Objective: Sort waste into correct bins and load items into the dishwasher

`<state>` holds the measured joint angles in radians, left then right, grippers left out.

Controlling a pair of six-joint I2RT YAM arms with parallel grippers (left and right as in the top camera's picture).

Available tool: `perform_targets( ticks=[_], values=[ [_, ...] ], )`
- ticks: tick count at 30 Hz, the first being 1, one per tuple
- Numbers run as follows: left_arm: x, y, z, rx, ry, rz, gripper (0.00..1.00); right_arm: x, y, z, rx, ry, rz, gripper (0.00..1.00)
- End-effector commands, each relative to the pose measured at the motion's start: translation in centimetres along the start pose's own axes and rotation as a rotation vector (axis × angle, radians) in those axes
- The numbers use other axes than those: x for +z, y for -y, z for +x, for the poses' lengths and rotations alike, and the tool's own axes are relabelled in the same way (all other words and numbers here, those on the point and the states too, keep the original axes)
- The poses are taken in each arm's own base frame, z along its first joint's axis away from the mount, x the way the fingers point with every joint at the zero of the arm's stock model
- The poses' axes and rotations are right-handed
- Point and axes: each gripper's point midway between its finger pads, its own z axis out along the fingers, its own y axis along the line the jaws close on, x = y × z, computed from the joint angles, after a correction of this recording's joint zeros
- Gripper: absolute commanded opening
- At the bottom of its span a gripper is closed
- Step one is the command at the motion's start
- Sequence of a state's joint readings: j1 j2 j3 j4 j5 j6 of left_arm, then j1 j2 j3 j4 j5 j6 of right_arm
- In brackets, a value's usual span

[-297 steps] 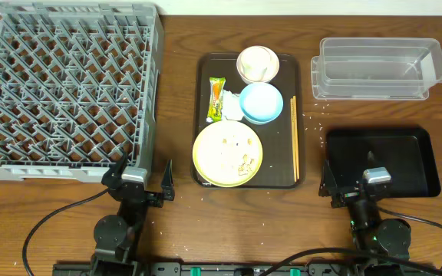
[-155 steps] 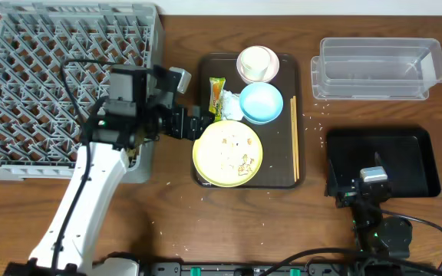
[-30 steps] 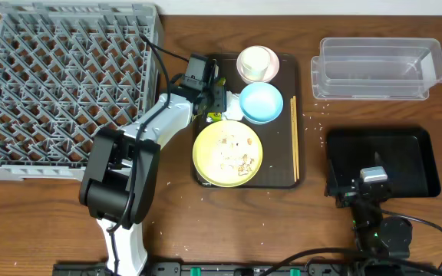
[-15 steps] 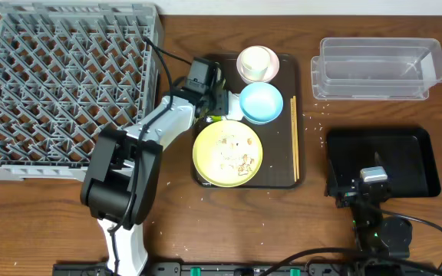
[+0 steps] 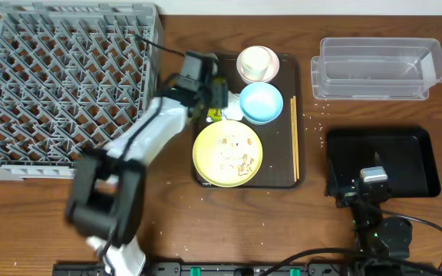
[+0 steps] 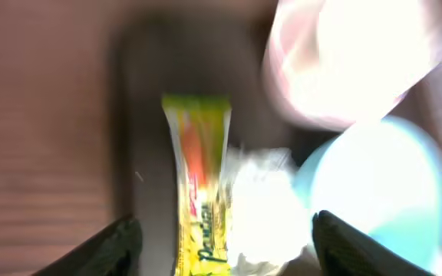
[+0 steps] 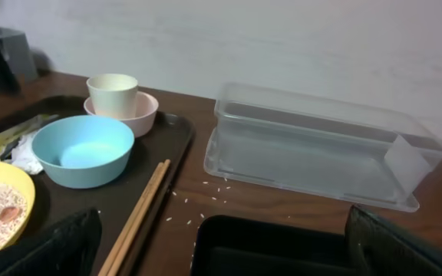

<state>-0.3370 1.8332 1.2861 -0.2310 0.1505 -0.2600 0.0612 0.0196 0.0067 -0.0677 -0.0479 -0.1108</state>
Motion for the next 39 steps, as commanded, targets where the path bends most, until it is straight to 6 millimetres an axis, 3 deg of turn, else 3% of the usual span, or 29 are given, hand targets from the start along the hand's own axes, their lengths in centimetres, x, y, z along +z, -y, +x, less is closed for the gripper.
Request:
perform_targets(
  ticks=[1,4,8,9,10,15,18,23,28,32,36,39],
  values=[
    [-7.6,-1.1,-5.8,-0.026,0.195,0.003,0.75,0.0,0.3,0.2,-0.006,-0.007,0.014,0.99],
    [-11.3,-3.3,-7.5,-0.065,0.261,-0.027,0.8,0.0,0.3,0.2,-0.006,-0.007,0.014,0.99],
    [-15.6,-8.2,-8.7,-0.148,0.327,-0.108,0.84,0.0,0.3,0.2,-0.006,-0.007,0.014,0.99],
    [-16.4,-9.5,-8.7,-0.171,0.334,-0.13,0.88,0.0,0.3,0.2,-0.006,-0.007,0.014,0.99],
    [-17.3,-11.0,-8.7,-0.197,0.341,-0.157,0.98,0.0,0.3,0.2,-0.006,-0.007,0.014,0.99],
    [-20.0,-16.9,-7.3,-0.326,0.336,-0.266,0.98,0.0,0.3,0.2,-0.006,-0.007,0.014,0.99],
    [-20.6,-19.1,-6.4,-0.372,0.319,-0.306,0.99,0.0,0.3,0.2,-0.006,-0.007,0.014,0.99],
    [-21.0,-20.6,-5.3,-0.412,0.291,-0.338,0.99,0.0,0.3,0.2,-0.006,-0.007,0.014,0.99],
    [-21.0,-20.8,-4.9,-0.421,0.276,-0.343,0.99,0.0,0.3,0.1,-0.005,-0.005,0.013,0.99],
    [-21.0,-20.8,-4.8,-0.422,0.273,-0.343,0.99,-0.3,-1.6,-3.4,0.069,0.139,-0.108,0.99],
    [-21.0,-20.8,-4.8,-0.422,0.273,-0.343,0.99,-1.7,-5.6,-5.7,0.269,0.199,-0.38,0.99],
    [-21.0,-20.8,-4.8,-0.422,0.273,-0.343,1.0,-2.6,-5.9,-8.1,0.35,0.28,-0.434,0.99]
  ],
)
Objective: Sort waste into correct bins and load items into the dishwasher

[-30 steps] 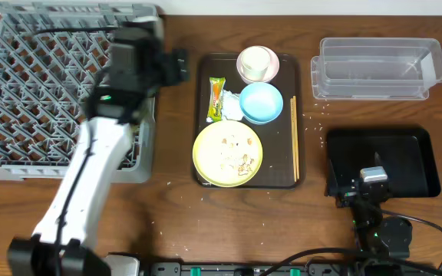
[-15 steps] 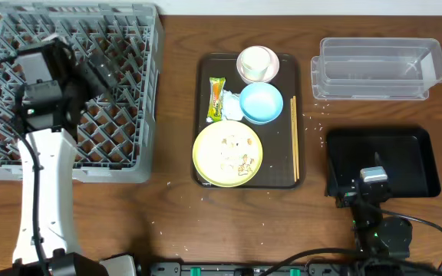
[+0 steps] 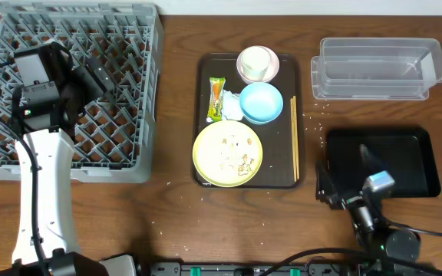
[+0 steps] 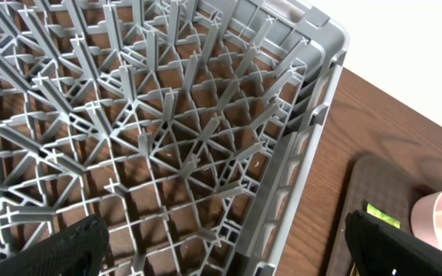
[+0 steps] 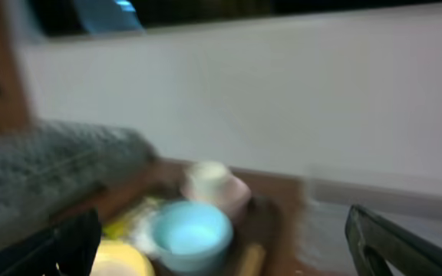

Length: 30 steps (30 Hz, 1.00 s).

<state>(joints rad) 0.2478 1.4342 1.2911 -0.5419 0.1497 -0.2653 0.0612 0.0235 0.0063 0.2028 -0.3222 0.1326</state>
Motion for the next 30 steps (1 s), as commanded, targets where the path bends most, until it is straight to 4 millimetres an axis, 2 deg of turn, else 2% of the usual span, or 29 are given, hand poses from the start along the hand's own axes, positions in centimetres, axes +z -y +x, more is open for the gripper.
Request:
perform_targets(
  ticks=[1,5,7,8,11,13,16,19,22,25,30],
  values=[
    [-0.6,-0.1,-0.5,-0.003,0.019,-0.002,1.0,-0.3,-2.5,-2.4,0.188,0.075,-0.15,0.99],
    [-0.6,-0.1,-0.5,-0.003,0.019,-0.002,1.0,-1.2,-2.4,-7.1,0.192,0.272,-0.146,0.99],
    [-0.6,-0.1,-0.5,-0.003,0.019,-0.002,1.0,-1.7,-1.1,-8.8,0.258,0.356,-0.083,0.99],
    [-0.6,-0.1,-0.5,-0.003,0.019,-0.002,1.0,-1.9,0.4,-9.4,0.35,0.401,-0.014,0.99],
    [-0.6,-0.1,-0.5,-0.003,0.019,-0.002,1.0,-2.6,3.6,-9.9,0.595,0.493,0.109,0.99],
    [-0.6,-0.1,-0.5,-0.003,0.019,-0.002,1.0,-3.0,4.6,-10.0,0.678,0.534,0.143,0.99],
    [-0.6,-0.1,-0.5,-0.003,0.019,-0.002,1.0,-3.4,5.4,-10.3,0.762,0.576,0.167,0.99],
    [-0.6,-0.1,-0.5,-0.003,0.019,-0.002,1.0,-3.4,5.4,-10.8,0.821,0.586,0.15,0.99],
    [-0.6,-0.1,-0.5,-0.003,0.019,-0.002,1.0,-3.0,5.4,-12.0,0.805,0.582,0.157,0.99],
    [-0.6,-0.1,-0.5,-0.003,0.019,-0.002,1.0,-2.1,5.3,-14.0,0.683,0.553,0.19,0.99],
    [-0.6,-0.1,-0.5,-0.003,0.019,-0.002,1.0,1.8,4.1,-17.4,0.348,0.421,0.187,0.99]
  ],
)
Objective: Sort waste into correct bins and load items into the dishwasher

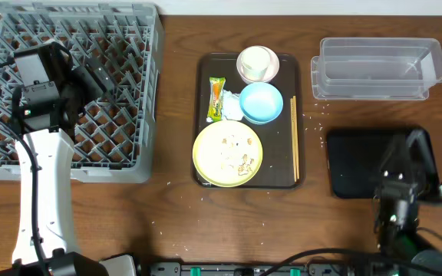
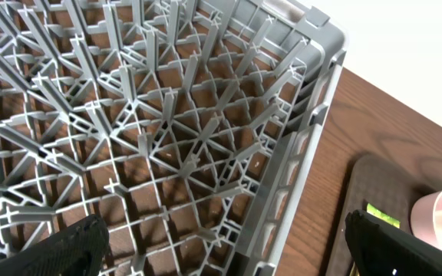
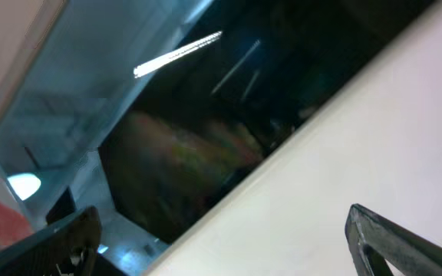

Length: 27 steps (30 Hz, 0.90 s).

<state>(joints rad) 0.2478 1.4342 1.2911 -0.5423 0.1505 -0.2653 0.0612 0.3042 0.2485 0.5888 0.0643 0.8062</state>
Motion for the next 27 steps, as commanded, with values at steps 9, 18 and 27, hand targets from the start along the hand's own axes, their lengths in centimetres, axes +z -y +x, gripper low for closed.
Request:
perform_targets(
  ticks=[9,18,27],
  values=[
    [-0.6,-0.1,-0.5,-0.003,0.02,-0.003,1.0,13.2,-2.7,9.2,-0.349,-0.556,-0.178,0.99],
    [-0.6,-0.1,-0.5,-0.003,0.02,-0.003,1.0,18.1,-3.7,19.6,-0.417,-1.002,-0.241,0.99],
    [-0.6,-0.1,-0.5,-0.003,0.02,-0.003,1.0,14.6,-4.7,29.8,-0.558,-1.331,-0.344,0.99]
  ],
)
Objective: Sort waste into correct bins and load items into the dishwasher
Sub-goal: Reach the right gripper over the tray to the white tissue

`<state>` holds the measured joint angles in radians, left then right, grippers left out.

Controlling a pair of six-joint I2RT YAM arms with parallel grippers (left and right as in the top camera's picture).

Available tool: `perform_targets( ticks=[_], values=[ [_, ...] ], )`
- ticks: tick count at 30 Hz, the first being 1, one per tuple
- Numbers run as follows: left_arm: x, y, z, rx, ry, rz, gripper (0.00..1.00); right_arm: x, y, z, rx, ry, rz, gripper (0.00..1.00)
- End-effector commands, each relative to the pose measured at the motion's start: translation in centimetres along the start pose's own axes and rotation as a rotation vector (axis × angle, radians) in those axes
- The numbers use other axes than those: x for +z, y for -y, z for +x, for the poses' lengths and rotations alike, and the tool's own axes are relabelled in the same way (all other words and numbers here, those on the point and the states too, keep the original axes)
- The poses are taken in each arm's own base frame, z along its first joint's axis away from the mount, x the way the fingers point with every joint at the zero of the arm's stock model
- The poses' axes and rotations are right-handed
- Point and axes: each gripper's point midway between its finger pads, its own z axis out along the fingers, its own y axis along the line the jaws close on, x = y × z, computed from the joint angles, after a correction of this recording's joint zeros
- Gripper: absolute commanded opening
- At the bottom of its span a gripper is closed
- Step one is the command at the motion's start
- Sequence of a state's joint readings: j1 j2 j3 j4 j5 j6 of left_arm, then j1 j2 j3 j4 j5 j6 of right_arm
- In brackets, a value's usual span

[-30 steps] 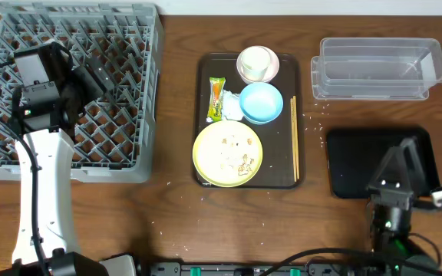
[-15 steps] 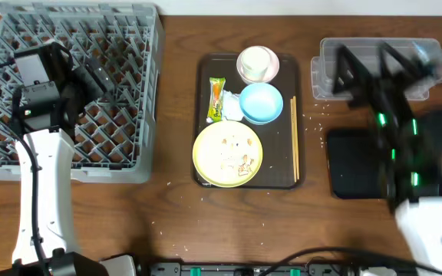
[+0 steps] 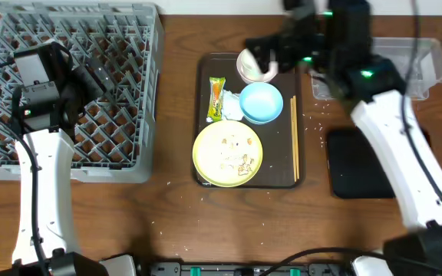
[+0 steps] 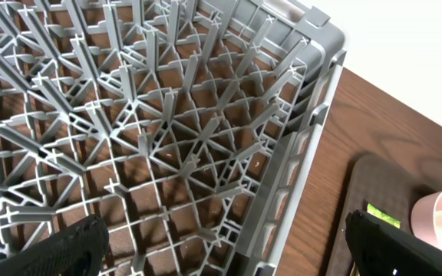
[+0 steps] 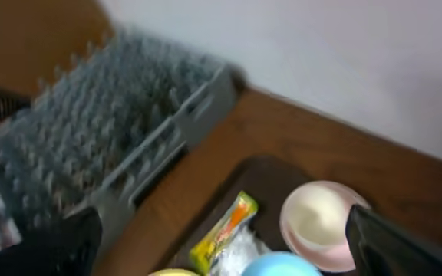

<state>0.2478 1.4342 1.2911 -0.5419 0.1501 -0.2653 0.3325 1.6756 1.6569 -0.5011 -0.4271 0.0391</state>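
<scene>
A dark tray [image 3: 202, 115] holds a yellow plate [image 3: 227, 153] with food scraps, a blue bowl [image 3: 261, 102], a cream cup in a pink bowl [image 3: 253, 67], a yellow-orange wrapper [image 3: 217, 98], crumpled white paper [image 3: 233, 113] and chopsticks [image 3: 293, 138]. My right gripper [image 3: 271, 52] hangs open above the tray's far end, empty. In its wrist view the wrapper [image 5: 225, 226] and the cup [image 5: 321, 218] lie between the fingers [image 5: 52, 245]. My left gripper [image 3: 98, 77] stands open and empty over the grey dish rack [image 3: 129, 23].
A clear plastic bin [image 3: 413, 73] stands at the back right, partly behind my right arm. A black bin [image 3: 351, 165] sits at the front right. Rice grains lie scattered on the wooden table [image 3: 244, 222]. The left wrist view shows the rack's corner [image 4: 313, 100] and the tray's edge [image 4: 374, 184].
My right arm was low at the front right beside the black bin, its camera aimed upward. It now reaches over the far end of the tray, open. The left arm has not moved.
First my left gripper hung open over the wrapper on the tray while the right rested by the black bin. Then the left arm was over the dish rack, empty, and has stayed there. The right arm tilted upward, and is now over the tray.
</scene>
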Motion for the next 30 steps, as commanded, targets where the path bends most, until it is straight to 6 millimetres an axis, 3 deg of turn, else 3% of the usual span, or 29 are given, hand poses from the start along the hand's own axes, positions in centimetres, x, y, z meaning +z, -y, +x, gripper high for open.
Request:
perform_targets(
  ticks=[1,6,12,15,20,24,30],
  values=[
    [-0.6,-0.1,-0.5,-0.003,0.02,-0.002,1.0,3.0,-2.1,2.3,-0.124,-0.086,-0.058,0.99],
    [-0.6,-0.1,-0.5,-0.003,0.02,-0.002,1.0,6.3,-4.4,5.8,-0.073,-0.19,-0.113,0.99],
    [-0.6,-0.1,-0.5,-0.003,0.02,-0.002,1.0,11.3,-7.3,7.6,-0.02,-0.188,-0.149,0.95],
    [-0.6,-0.1,-0.5,-0.003,0.02,-0.002,1.0,14.4,-5.8,9.8,0.069,-0.211,0.005,0.84],
    [-0.6,-0.1,-0.5,-0.003,0.02,-0.002,1.0,17.2,-3.5,14.3,0.141,-0.275,0.202,0.73],
    [-0.6,-0.1,-0.5,-0.003,0.02,-0.002,1.0,17.2,-0.8,16.6,0.215,-0.309,0.364,0.61],
    [-0.6,-0.1,-0.5,-0.003,0.02,-0.002,1.0,16.4,1.4,18.1,0.229,-0.359,0.447,0.57]
  ],
)
